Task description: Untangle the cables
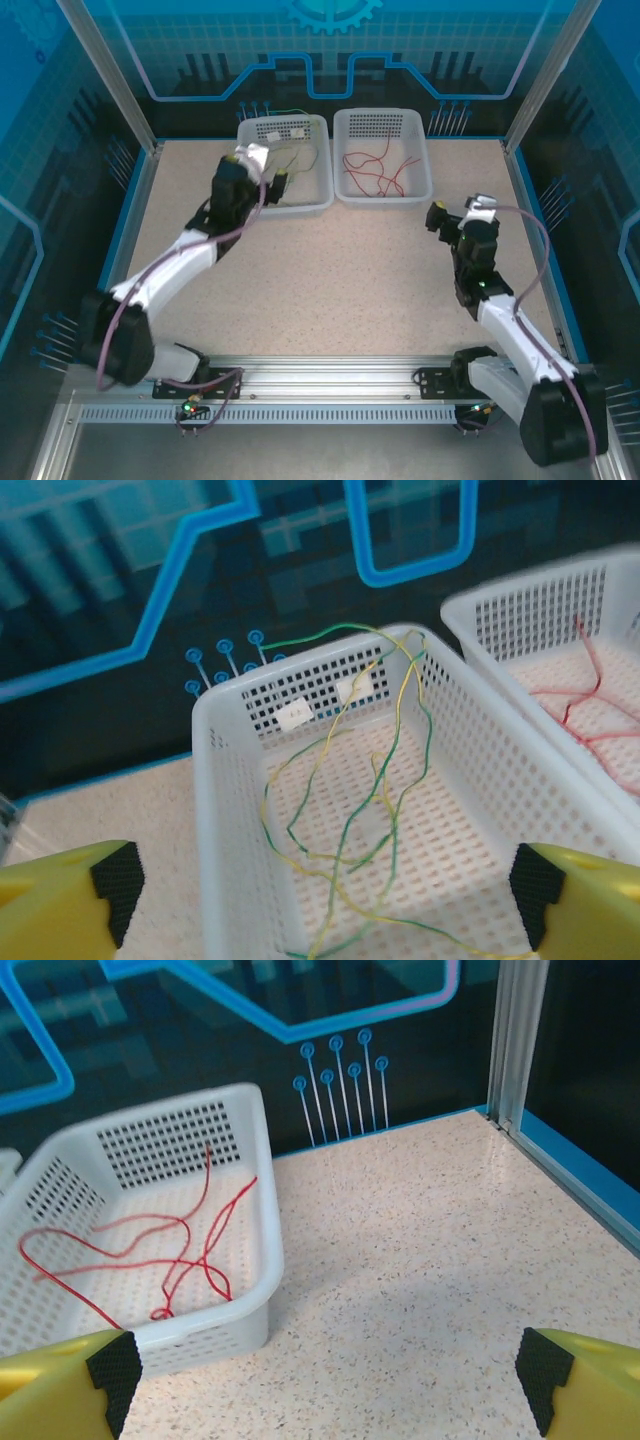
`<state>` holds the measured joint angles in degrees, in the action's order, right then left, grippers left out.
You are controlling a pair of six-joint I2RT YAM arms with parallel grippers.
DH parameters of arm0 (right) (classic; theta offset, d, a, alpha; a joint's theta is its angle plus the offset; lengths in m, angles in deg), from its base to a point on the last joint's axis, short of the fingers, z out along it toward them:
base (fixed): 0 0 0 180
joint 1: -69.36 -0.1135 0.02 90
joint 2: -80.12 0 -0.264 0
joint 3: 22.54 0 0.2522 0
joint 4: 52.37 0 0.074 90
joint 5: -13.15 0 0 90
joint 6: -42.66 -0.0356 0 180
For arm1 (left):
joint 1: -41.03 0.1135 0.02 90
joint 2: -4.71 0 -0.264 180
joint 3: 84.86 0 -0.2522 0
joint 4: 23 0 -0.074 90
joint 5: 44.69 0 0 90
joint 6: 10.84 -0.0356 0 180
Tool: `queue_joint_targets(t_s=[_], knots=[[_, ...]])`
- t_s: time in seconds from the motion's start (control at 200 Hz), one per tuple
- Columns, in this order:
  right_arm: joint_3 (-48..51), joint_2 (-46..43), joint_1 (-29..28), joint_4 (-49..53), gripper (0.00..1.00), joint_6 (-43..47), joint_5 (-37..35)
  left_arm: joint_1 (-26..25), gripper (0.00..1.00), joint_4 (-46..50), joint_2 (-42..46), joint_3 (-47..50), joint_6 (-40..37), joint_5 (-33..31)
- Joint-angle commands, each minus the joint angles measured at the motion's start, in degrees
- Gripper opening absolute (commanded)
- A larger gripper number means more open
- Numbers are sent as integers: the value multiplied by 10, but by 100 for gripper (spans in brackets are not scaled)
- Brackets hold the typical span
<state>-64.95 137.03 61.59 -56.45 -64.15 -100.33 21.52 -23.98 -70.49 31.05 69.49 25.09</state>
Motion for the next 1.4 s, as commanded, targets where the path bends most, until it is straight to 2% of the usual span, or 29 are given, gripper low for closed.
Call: queue_joint_targets(t_s=[0.0,0.09,0.16,0.28,0.37,0.485,0.55,0.66,0.75,0.875,0.946,0.981,1.091,1.126,1.191,1.261,1.356,1.396], knots=[[-31,65,-1,-32,100,85,-8,3,99,-157,59,144,75,-56],[-38,116,-1,-53,100,114,-16,4,99,-202,84,236,42,-83],[-47,153,1,-59,100,115,-26,11,99,-193,94,269,64,-123],[-16,197,2,-156,100,140,-12,58,99,-264,75,332,108,-112],[-6,200,5,-194,100,172,37,108,99,-307,25,344,126,-68],[-11,216,22,-216,100,184,95,118,99,-420,-46,341,67,-25],[-16,228,37,-229,100,175,128,131,99,-425,-93,329,88,-24],[-14,237,57,-244,100,142,169,135,99,-603,-164,378,72,9],[-6,216,57,-227,100,134,193,142,99,-655,-169,410,77,40],[6,193,48,-217,100,162,193,143,99,-645,-166,405,66,71],[-33,163,32,-84,100,174,179,143,99,-646,-169,404,66,59],[-36,153,25,-59,100,179,168,143,99,-640,-168,401,67,56],[15,166,26,-154,100,179,142,144,99,-556,-149,366,75,36],[4,161,28,-121,100,173,148,146,99,-500,-142,343,83,27],[36,154,20,-187,100,195,170,156,99,-395,-138,290,100,19],[60,143,18,-223,100,195,173,178,99,-398,-134,296,121,41],[43,144,16,-152,100,188,175,177,99,-401,-134,298,120,45],[51,153,12,-163,100,191,167,177,99,-401,-135,297,119,46]])
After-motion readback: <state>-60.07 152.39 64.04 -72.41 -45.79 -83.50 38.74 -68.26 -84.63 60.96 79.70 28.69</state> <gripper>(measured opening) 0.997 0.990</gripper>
